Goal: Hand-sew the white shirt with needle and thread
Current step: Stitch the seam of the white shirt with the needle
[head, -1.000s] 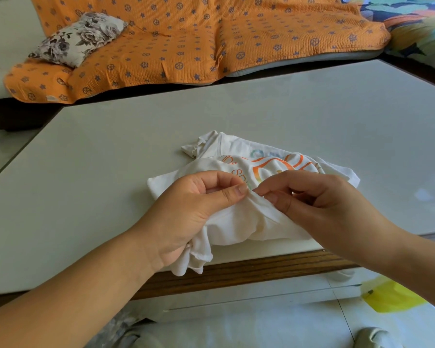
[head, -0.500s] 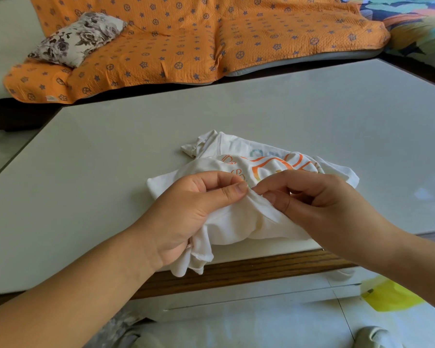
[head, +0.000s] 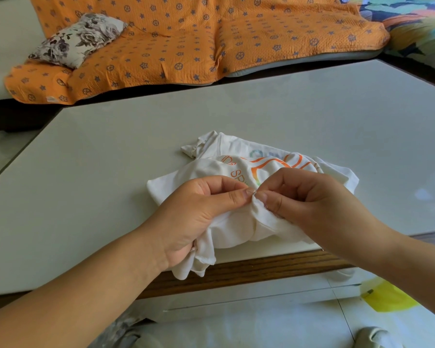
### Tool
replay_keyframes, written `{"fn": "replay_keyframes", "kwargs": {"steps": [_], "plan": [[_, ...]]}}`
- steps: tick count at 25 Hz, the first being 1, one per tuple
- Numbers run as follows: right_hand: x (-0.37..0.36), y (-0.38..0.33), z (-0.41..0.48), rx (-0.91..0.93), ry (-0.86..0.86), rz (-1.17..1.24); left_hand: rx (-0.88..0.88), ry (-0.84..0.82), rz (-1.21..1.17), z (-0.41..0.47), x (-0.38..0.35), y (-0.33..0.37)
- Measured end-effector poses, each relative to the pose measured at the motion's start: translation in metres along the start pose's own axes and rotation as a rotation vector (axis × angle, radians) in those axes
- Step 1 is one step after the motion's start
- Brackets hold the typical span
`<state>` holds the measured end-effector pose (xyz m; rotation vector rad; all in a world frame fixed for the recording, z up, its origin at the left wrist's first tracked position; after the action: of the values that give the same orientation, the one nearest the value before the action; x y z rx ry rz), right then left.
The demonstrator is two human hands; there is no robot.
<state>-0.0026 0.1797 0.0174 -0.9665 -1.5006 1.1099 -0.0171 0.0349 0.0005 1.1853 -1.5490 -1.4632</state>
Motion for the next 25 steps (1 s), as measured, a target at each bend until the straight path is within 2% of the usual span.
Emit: {"fn": "replay_keyframes", "kwargs": {"steps": [8,16,21,25], "plan": [[0.0,-0.001,0.0,0.034,-0.009,-0.016,-0.024,0.023,0.075,0.003,-0.004,-0.006],[0.0,-0.007,-0.001,0.169,0.007,-0.234,0.008,0.074,0.082,0.007,-0.001,-0.011],[-0.004,-0.007,-0.004,0.251,-0.065,-0.341,0.09,0.072,-0.018,0.008,0.001,-0.015],[-0.003,-0.008,-0.003,0.257,-0.072,-0.338,0.143,0.061,-0.096,0.009,0.004,-0.02]]}}
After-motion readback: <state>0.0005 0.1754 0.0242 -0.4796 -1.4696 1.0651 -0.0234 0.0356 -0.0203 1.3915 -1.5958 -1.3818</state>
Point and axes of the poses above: each hand's wrist, its own z-axis towards the middle knuckle, its own x-axis out of the back of the hand, y = z × x, the point moved 7 cm from there along z, towards the middle knuckle, and after that the axes turned 10 degrees about -x, right-handed, at the moved point
